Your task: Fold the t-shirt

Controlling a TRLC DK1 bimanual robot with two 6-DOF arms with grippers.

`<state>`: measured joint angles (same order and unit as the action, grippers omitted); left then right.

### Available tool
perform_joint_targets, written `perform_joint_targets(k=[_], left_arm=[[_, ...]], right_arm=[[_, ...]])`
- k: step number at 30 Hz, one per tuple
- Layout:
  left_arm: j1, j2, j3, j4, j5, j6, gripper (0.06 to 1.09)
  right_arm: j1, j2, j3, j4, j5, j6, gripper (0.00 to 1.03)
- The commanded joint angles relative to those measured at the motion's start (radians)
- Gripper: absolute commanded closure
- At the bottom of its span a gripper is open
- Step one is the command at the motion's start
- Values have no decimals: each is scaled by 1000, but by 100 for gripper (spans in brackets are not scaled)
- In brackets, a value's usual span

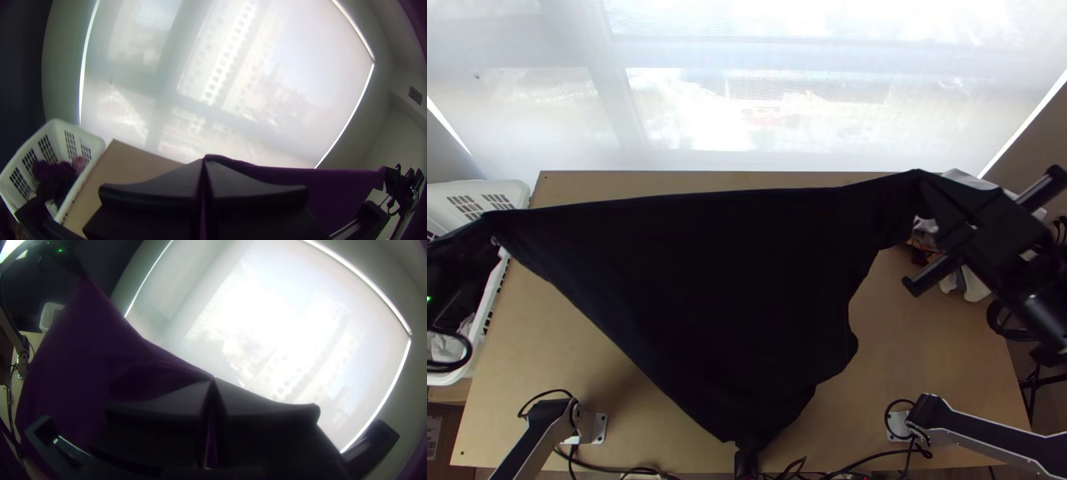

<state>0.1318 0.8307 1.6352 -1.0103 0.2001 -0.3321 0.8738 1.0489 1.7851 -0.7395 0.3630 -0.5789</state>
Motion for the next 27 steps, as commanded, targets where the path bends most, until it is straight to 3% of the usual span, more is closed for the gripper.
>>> perform_joint_targets(k=[1,7,14,21,27], left_arm=[[-87,81,-377,174,51,-71,105],[-133,245,-471,354,42,-77,105],[-141,530,-388,504,38,-71,105],[-129,874,-98,552,4,-76,105],[-107,1116,172,552,-14,-77,105]], right_arm=[[-102,26,-256,144,-121,33,100],[-263,99,-461,361,-223,62,100],[-397,283,-494,537,-251,76,100],[-513,553,-380,624,-272,70,100],[-590,790,-168,626,-300,50,100]])
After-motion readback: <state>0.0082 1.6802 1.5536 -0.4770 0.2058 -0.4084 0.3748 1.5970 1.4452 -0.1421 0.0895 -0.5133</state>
